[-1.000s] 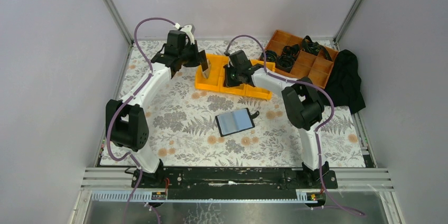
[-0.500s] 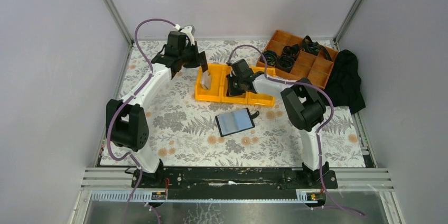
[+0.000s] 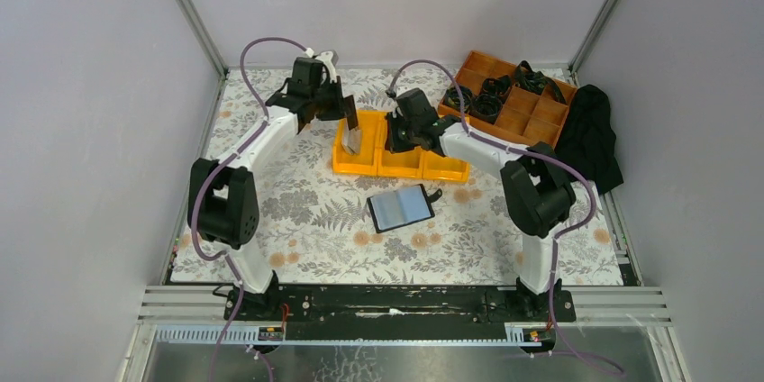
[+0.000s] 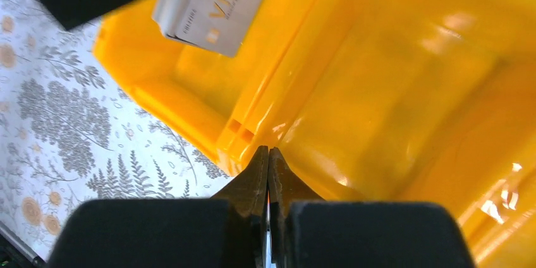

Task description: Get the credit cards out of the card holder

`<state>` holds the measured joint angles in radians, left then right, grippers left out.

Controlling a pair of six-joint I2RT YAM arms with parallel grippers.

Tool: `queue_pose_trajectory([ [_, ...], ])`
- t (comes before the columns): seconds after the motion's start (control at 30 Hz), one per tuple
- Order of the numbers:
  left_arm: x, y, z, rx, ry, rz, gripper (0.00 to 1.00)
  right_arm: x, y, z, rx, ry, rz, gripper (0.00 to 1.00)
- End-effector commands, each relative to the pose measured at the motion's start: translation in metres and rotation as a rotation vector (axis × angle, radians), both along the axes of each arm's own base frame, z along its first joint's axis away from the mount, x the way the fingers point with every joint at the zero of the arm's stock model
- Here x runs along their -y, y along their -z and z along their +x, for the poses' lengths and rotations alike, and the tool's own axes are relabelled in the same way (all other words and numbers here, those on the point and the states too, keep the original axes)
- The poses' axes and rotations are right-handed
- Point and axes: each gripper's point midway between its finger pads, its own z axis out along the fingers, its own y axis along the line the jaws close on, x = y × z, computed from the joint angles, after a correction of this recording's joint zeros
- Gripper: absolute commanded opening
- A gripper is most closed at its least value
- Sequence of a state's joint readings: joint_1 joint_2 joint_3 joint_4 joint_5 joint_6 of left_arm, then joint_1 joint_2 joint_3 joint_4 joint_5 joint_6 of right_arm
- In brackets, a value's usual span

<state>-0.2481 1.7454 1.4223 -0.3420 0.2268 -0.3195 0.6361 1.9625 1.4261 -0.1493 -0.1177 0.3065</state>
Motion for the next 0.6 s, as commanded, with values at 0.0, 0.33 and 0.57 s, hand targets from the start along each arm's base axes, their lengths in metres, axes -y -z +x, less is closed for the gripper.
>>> queue_pose_trajectory([
  [0.0,0.009,-0.009,0.017,0.056,0.039,-0.014,0.00,0.000,-0.066,0.012,0.152,0.012,0.033,0.00],
  [0.33,0.009,0.027,0.018,-0.113,0.079,0.069,0.00,0.030,-0.091,-0.006,0.226,0.048,0.007,0.00],
  [0.57,0.008,0.046,0.010,-0.208,0.100,0.145,0.00,0.055,-0.086,-0.015,0.246,0.091,-0.066,0.00],
])
